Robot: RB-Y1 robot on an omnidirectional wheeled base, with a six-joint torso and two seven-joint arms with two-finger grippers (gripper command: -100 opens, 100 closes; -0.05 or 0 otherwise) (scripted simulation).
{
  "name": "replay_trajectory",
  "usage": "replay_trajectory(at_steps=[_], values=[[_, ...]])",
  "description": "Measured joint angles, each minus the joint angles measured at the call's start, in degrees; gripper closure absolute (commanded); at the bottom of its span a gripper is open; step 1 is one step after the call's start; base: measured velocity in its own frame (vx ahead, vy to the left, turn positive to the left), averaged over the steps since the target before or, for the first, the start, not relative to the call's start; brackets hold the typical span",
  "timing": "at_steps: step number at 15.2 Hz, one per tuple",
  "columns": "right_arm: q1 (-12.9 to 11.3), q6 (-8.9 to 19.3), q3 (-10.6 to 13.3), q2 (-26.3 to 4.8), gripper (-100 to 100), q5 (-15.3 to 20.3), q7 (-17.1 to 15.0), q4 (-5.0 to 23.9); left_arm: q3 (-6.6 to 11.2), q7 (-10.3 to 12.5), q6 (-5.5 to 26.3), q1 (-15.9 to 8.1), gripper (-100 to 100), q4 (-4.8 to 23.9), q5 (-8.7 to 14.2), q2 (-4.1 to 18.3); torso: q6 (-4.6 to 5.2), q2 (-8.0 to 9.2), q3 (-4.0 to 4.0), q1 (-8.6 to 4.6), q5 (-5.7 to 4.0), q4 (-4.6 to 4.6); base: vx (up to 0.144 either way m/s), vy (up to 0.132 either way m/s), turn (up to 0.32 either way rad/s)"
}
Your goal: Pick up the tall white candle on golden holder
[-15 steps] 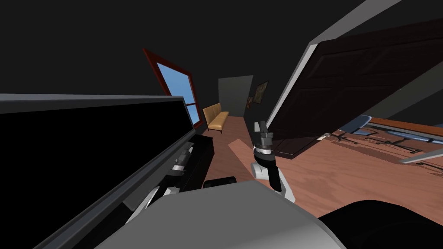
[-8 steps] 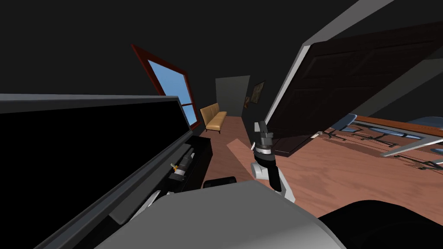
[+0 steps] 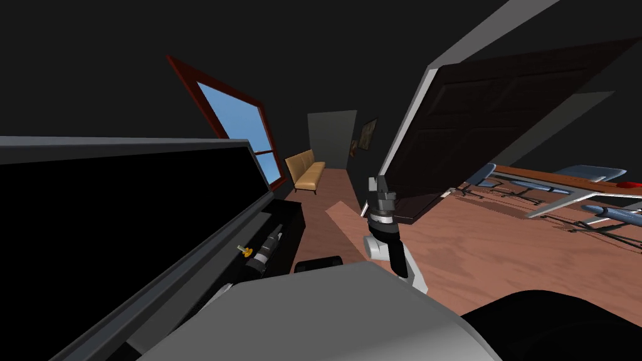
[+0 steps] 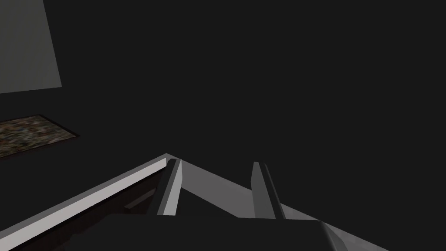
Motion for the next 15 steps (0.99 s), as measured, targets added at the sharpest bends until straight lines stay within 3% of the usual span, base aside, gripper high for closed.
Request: replay_trajectory(at_steps=[9, 15], values=[[0.0, 0.0, 0.0, 0.0, 0, 0.0, 0.0, 0.0, -5.13, 1.1, 1.7, -0.5, -100, 9.3, 3.0, 6.5, -0.01, 0.04, 0.02, 0.02, -0.01, 0.01, 0.046, -0.025, -0.087], [0.0, 0.0, 0.0, 0.0, 0, 0.0, 0.0, 0.0, -8.47, 1.5, 2.3, -1.2, -100, 16.5, 4.4, 9.5, -0.01, 0.01, 0.01, 0.02, 0.00, 0.00, 0.047, -0.022, -0.081]])
